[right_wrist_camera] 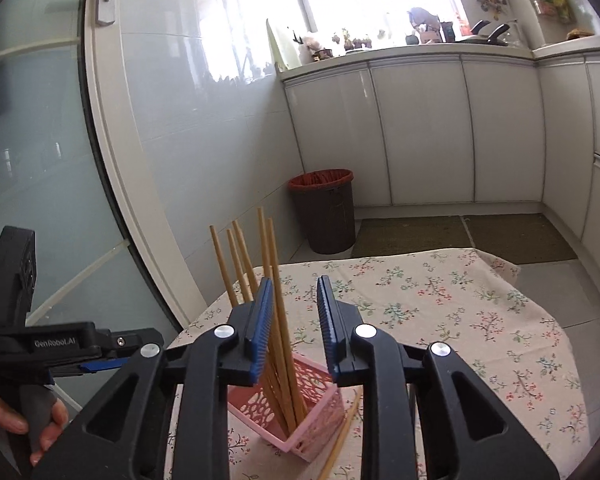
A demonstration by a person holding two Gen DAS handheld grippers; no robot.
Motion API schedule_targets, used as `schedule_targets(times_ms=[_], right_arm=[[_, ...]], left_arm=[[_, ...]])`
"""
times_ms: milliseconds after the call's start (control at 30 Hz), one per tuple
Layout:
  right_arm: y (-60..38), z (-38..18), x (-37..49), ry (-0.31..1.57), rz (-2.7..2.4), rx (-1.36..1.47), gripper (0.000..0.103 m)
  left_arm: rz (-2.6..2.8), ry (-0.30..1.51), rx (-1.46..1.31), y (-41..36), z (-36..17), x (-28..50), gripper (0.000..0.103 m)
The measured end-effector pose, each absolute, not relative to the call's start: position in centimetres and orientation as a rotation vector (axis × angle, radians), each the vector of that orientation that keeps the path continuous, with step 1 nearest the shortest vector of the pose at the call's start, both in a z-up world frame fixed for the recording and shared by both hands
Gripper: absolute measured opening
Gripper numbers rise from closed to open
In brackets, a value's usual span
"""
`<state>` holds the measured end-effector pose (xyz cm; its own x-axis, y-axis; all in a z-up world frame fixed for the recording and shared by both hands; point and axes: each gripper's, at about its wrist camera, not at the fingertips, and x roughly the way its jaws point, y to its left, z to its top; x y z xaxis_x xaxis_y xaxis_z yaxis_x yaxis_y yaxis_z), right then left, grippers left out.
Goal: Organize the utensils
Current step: 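Lower both wooden chopsticks into the pink basket and open both tools, then grasp a wooden chopstick with the left tool while the right tool grasps another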
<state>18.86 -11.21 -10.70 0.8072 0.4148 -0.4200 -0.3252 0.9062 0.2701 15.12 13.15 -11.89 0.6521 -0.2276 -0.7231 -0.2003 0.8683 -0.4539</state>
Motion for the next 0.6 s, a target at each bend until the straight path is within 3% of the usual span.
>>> schedule_targets(times_ms=[200, 300, 600], right_arm=[[-17.1, -11.2, 18.0, 0.675, 0.294, 0.244, 0.033], [-19.4, -13.1, 17.4, 0.782, 0.236, 0.269, 0.033], [-19.4, -17.1, 18.7, 0.954, 0.309, 0.268, 0.033]], left_arm=[[-0.099, 0.932, -0.438, 8.9, -12.4, 14.5, 0.075], [-0.135, 0.952, -0.361, 6.1, -12.8, 14.0, 0.067], [-0.174, 1.128, -0.284, 1.3, -18.9, 14.9, 0.058]])
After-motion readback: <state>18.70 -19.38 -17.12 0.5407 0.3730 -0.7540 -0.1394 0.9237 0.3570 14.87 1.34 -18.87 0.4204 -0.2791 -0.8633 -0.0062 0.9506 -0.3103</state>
